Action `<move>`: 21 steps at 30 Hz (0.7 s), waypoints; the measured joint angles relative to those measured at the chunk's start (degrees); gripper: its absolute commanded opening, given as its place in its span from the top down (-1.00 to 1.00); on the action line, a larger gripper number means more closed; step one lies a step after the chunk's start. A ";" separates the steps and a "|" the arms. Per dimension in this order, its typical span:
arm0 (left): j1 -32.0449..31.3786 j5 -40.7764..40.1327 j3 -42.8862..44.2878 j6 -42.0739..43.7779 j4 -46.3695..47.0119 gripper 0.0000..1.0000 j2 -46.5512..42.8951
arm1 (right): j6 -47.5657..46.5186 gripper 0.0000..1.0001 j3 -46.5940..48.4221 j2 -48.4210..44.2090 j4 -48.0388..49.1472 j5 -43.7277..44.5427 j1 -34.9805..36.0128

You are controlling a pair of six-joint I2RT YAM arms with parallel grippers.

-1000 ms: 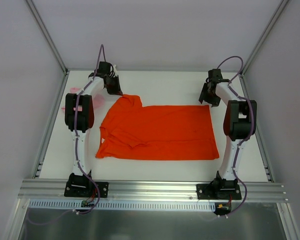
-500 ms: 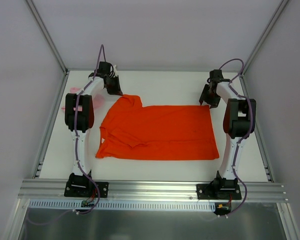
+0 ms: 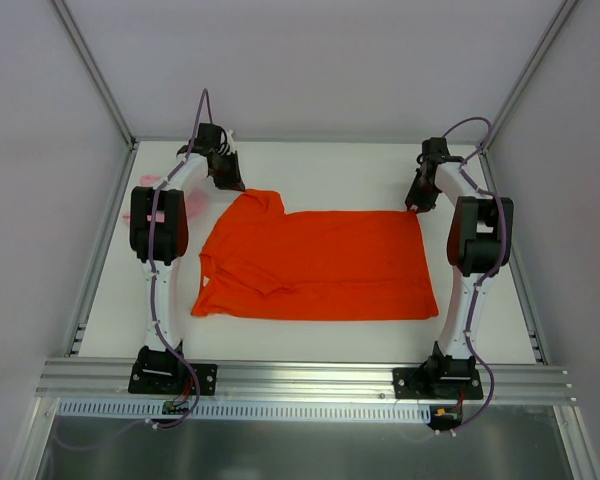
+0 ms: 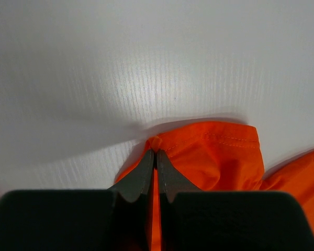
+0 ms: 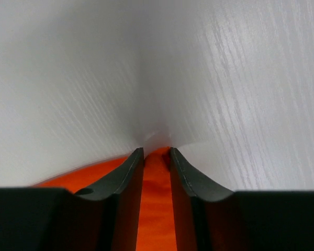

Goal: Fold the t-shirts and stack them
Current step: Grap the side of the flattened tshirt furthest away from the robot with both arms

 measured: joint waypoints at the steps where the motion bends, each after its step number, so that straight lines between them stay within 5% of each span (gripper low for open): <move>1: 0.00 0.00 0.00 0.07 -0.02 1.00 -0.02 | 0.04 0.54 0.00 0.00 -0.04 -0.02 0.00; 6: 0.00 0.00 0.00 0.20 -0.04 1.00 -0.02 | 0.31 0.98 0.24 0.02 -0.52 -0.15 -0.02; 21: 0.00 0.92 0.70 0.50 -2.27 1.00 -3.19 | -1.29 0.98 0.31 -0.07 -0.72 1.29 -0.02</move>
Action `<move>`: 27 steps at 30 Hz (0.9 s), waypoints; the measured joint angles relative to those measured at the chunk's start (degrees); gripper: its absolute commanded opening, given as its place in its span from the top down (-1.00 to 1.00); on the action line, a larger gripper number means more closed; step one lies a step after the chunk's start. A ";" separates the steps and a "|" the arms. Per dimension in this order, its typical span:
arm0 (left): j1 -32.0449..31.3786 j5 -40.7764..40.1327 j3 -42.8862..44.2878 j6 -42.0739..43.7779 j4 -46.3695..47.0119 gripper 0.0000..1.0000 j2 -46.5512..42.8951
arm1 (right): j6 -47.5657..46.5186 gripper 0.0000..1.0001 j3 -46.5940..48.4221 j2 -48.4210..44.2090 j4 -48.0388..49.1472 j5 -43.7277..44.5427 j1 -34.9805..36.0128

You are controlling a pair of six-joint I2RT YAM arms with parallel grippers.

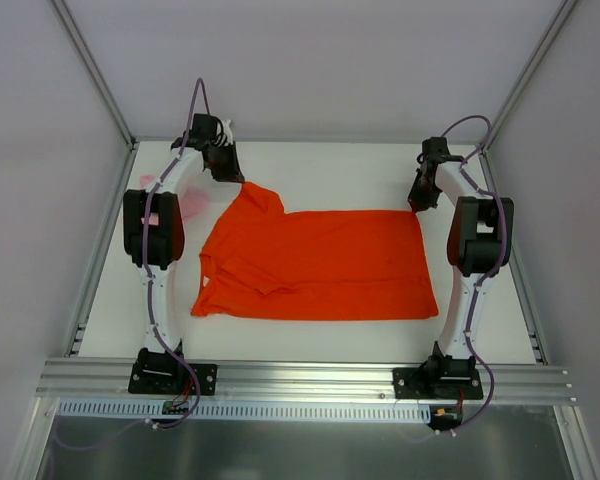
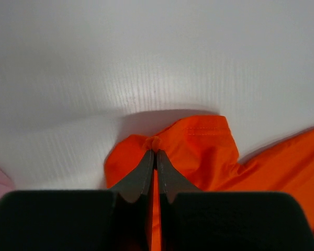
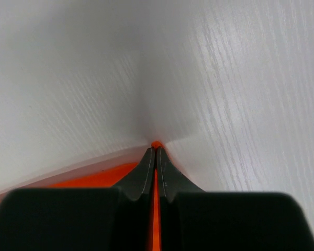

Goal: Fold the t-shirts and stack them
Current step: Grap the side of the flattened tshirt furthest away from the robot with both arms

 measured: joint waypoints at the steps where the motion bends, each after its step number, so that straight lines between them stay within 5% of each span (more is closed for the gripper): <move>1: 0.00 0.35 0.02 0.00 -0.17 1.00 -0.72 | -0.37 0.98 0.02 -0.04 0.00 0.20 0.00; 9: 0.00 1.81 -0.28 0.55 -1.84 1.00 -6.97 | -2.19 0.98 -1.68 -2.34 0.44 0.74 0.00; 27: -1.86 2.58 -19.45 1.03 -1.95 1.00 -23.32 | -4.24 0.98 -10.12 -8.85 2.64 0.68 0.00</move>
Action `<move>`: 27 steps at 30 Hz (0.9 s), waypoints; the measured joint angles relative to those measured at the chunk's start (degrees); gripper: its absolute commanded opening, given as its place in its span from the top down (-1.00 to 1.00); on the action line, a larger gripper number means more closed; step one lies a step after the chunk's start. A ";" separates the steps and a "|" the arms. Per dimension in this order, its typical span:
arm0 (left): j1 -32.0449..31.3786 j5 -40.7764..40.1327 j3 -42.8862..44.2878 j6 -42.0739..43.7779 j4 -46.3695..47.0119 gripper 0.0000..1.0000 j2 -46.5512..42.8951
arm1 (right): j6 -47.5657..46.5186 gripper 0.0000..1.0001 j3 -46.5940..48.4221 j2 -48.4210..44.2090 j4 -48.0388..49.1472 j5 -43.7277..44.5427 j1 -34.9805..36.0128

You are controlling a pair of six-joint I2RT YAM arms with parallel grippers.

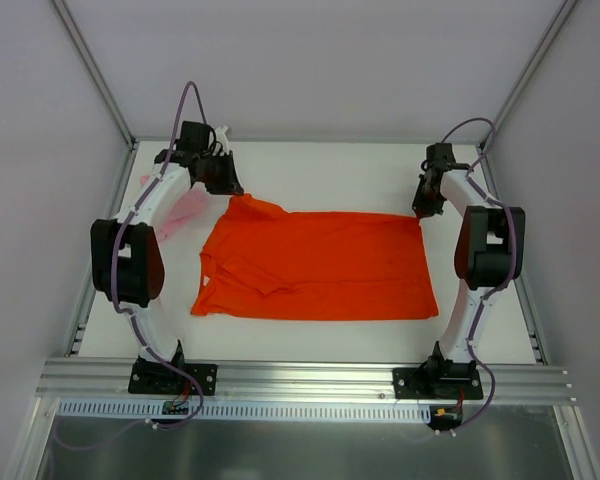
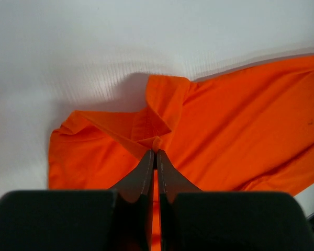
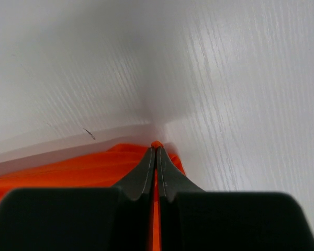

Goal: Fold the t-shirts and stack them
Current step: Grap the side of the flattened tshirt furthest away from the robot with both arms, then fold the other side of the tshirt into a rectangle

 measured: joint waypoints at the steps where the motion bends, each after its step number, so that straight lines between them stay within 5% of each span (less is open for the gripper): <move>1: 0.00 0.00 -0.87 0.00 0.24 1.00 -1.27 | -0.15 0.98 -0.59 -0.48 0.22 0.00 0.00; 15: 0.00 -0.52 -18.40 -1.53 1.95 1.00 -16.00 | -4.57 0.98 -6.91 -6.51 1.11 -0.87 0.00; 27: 0.00 -1.77 -23.67 -2.12 1.51 1.00 -26.01 | -6.91 0.98 -10.36 -13.09 0.52 -0.72 0.02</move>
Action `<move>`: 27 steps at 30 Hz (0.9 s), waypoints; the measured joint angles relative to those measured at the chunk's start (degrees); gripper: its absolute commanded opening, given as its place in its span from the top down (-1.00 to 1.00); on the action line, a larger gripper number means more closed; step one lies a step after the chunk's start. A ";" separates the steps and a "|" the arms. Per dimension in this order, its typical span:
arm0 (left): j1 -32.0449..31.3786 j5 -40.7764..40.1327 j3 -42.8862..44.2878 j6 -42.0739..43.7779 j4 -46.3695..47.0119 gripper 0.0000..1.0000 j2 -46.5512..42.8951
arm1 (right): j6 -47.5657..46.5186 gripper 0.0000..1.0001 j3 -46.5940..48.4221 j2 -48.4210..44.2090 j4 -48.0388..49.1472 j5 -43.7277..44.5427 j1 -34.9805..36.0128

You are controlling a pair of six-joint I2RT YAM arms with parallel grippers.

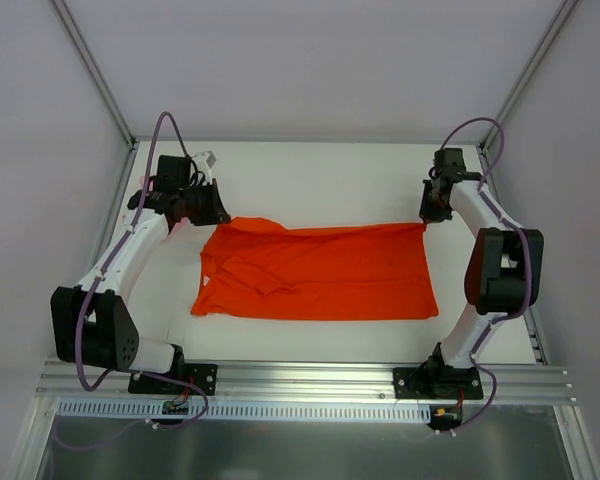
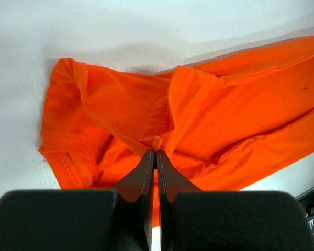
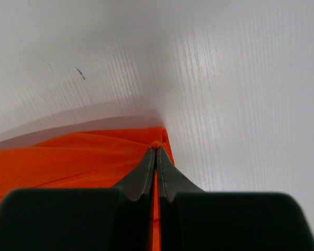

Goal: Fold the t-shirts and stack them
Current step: Fold the other side of the tshirt into a rectangle

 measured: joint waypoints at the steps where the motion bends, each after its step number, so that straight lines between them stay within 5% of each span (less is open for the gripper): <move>1: 0.00 -0.04 -0.22 -0.04 -0.04 1.00 -0.22 | -0.13 0.98 -0.50 -0.37 -0.15 0.09 0.00; 27: 0.00 -1.92 -16.50 -3.80 -1.38 1.00 -14.86 | -0.09 0.98 -14.51 -10.03 0.13 3.52 3.78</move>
